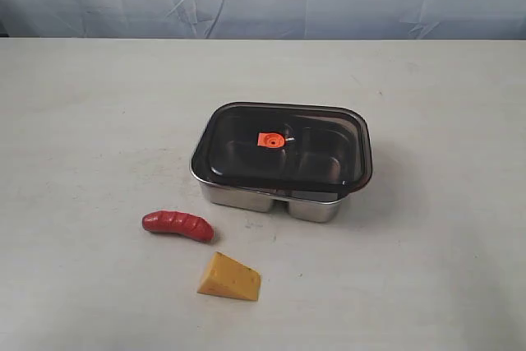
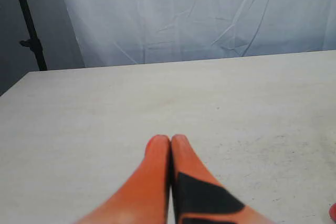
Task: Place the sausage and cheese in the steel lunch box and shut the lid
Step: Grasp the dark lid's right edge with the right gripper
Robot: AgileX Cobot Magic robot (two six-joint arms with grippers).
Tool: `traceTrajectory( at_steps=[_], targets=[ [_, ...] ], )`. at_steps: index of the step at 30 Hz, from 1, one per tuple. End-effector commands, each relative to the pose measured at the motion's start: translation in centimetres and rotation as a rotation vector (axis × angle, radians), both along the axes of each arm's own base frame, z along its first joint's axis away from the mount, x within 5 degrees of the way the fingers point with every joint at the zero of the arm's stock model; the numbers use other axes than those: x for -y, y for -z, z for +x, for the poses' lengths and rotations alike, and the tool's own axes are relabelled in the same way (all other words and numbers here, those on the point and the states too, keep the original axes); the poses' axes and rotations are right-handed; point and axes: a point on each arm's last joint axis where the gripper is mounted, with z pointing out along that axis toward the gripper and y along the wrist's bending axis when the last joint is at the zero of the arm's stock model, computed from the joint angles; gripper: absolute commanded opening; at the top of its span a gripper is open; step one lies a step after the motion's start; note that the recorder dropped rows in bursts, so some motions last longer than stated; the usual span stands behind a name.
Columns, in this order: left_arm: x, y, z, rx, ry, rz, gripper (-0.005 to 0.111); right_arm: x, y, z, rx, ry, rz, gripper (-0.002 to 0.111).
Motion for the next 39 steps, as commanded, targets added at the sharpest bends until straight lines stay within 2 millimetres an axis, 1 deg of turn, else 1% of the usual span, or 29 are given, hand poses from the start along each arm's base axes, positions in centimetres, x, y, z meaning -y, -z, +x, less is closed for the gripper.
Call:
traceTrajectory(
  at_steps=[1, 2, 5, 6, 8, 11, 12, 13, 14, 15, 16, 17, 18, 19, 20, 21, 22, 24, 25, 26, 28, 30, 35, 37, 39],
  targets=[
    [0.0, 0.0, 0.0, 0.014, -0.004, 0.001, 0.0, -0.4, 0.1, -0.1, -0.007, -0.05, 0.106, -0.001],
    [0.0, 0.0, 0.0, 0.014, -0.004, 0.001, 0.0, -0.6, -0.2, -0.1, -0.005, -0.067, 0.087, -0.001],
    [0.0, 0.0, 0.0, 0.014, -0.004, 0.001, 0.0, -1.1, -1.9, -0.2, 0.005, -0.12, -0.013, -0.001],
    [0.0, 0.0, 0.0, 0.014, -0.004, 0.001, 0.0, -1.2, -2.7, 0.1, -0.01, -0.136, -0.057, -0.001],
    [0.0, 0.0, 0.0, 0.014, -0.004, 0.001, 0.0, -1.4, -3.7, 0.9, -0.052, -0.164, -0.125, -0.001],
    [0.0, 0.0, 0.0, 0.014, -0.004, 0.001, 0.0, -1.8, -5.5, 3.3, -0.154, -0.241, -0.251, -0.001],
    [0.0, 0.0, 0.0, 0.014, -0.004, 0.001, 0.0, -2.0, -5.8, 4.8, -0.218, -0.292, -0.287, -0.001],
    [0.0, 0.0, 0.0, 0.014, -0.004, 0.001, 0.0, -2.1, -6.3, 5.8, -0.244, -0.329, -0.327, -0.001],
    [0.0, 0.0, 0.0, 0.014, -0.004, 0.001, 0.0, -2.4, -6.6, 7.2, -0.285, -0.388, -0.356, -0.001],
    [0.0, 0.0, 0.0, 0.014, -0.004, 0.001, 0.0, -2.7, -6.5, 10.1, -0.358, -0.493, -0.394, -0.001],
    [0.0, 0.0, 0.0, 0.014, -0.004, 0.001, 0.0, -3.0, -6.3, 11.6, -0.379, -0.551, -0.399, -0.001],
    [0.0, 0.0, 0.0, 0.014, -0.004, 0.001, 0.0, -3.5, -5.7, 14.2, -0.414, -0.662, -0.369, 0.003],
    [0.0, 0.0, 0.0, 0.014, -0.004, 0.001, 0.0, -3.9, -5.1, 15.5, -0.429, -0.726, -0.336, 0.008],
    [0.0, 0.0, 0.0, 0.014, -0.004, 0.001, 0.0, -4.6, -3.6, 17.4, -0.447, -0.856, -0.265, 0.022],
    [0.0, 0.0, 0.0, 0.014, -0.004, 0.001, 0.0, -4.9, -2.5, 18.3, -0.463, -0.909, -0.223, 0.03],
    [0.0, 0.0, 0.0, 0.014, -0.004, 0.001, 0.0, -5.2, 0.1, 19.5, -0.495, -0.983, -0.144, 0.044],
    [0.0, 0.0, 0.0, 0.014, -0.004, 0.001, 0.0, -5.3, 2.2, 20.3, -0.522, -1.006, -0.108, 0.049],
    [0.0, 0.0, 0.0, 0.014, -0.004, 0.001, 0.0, -5.3, 5.2, 21.6, -0.544, -0.983, -0.023, 0.049],
    [0.0, 0.0, 0.0, 0.014, -0.004, 0.001, 0.0, -5.2, 6.1, 22.1, -0.529, -0.966, -0.01, 0.049],
    [0.0, 0.0, 0.0, 0.014, -0.004, 0.001, 0.0, -5.3, 7.2, 22.2, -0.523, -0.993, -0.022, 0.049],
    [0.0, 0.0, 0.0, 0.014, -0.004, 0.001, 0.0, -5.3, 8.3, 23.2, -0.527, -1.012, -0.005, 0.049],
    [0.0, 0.0, 0.0, 0.014, -0.004, 0.001, 0.0, -5.4, 9.0, 24.2, -0.518, -1.03, 0.017, 0.049],
    [0.0, 0.0, 0.0, 0.014, -0.004, 0.001, 0.0, -5.4, 9.3, 26.0, -0.492, -1.039, 0.006, 0.049],
    [0.0, 0.0, 0.0, 0.014, -0.004, 0.001, 0.0, -5.8, 9.2, 26.6, -0.479, -1.049, -0.008, 0.049],
    [0.0, 0.0, 0.0, 0.014, -0.004, 0.001, 0.0, -6.6, 9.2, 27.1, -0.47, -1.071, -0.024, 0.049]
  ],
)
